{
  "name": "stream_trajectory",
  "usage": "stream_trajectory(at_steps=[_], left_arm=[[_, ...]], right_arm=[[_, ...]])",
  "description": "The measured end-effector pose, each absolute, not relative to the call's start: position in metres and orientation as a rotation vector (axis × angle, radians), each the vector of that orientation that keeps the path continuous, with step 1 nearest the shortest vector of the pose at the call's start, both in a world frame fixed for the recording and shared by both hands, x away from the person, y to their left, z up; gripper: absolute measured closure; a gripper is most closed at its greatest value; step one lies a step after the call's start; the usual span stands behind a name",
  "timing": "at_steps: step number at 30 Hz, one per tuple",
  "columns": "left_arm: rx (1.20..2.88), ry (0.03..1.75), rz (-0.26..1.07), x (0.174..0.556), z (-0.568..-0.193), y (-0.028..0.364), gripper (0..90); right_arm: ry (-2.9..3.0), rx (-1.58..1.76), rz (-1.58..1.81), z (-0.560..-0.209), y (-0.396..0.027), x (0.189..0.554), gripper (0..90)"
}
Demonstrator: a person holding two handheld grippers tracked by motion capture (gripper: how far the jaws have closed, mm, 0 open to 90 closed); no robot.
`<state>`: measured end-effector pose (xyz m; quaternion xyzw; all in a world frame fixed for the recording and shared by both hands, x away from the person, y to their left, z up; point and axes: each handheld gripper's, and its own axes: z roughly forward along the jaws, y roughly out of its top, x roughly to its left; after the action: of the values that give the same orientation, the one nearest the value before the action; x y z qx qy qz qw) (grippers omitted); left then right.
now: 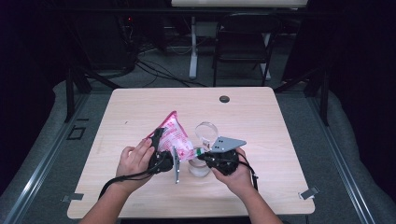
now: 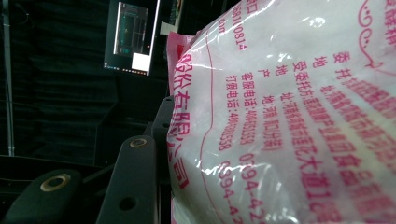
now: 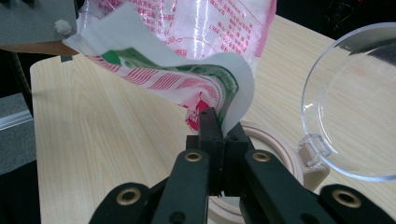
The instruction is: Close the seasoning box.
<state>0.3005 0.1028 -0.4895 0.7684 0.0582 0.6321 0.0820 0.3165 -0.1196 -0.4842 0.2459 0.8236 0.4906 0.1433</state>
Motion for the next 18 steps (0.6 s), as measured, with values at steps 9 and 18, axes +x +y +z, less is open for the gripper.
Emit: stream_trajectory(at_steps=[9, 18], left_arm=[[2.292, 0.161, 1.900, 0.3003, -0.4871, 0.1013, 60.9], [2.289, 0.148, 1.901, 0.3003, -0.4857, 0.1002, 62.1]], right_arm=[[2.371, 0.711, 1.418, -0.4842, -0.1198, 0.3165, 90.0], [2.371, 0.712, 1.418, -0.4843, -0.1199, 0.3166, 90.0]])
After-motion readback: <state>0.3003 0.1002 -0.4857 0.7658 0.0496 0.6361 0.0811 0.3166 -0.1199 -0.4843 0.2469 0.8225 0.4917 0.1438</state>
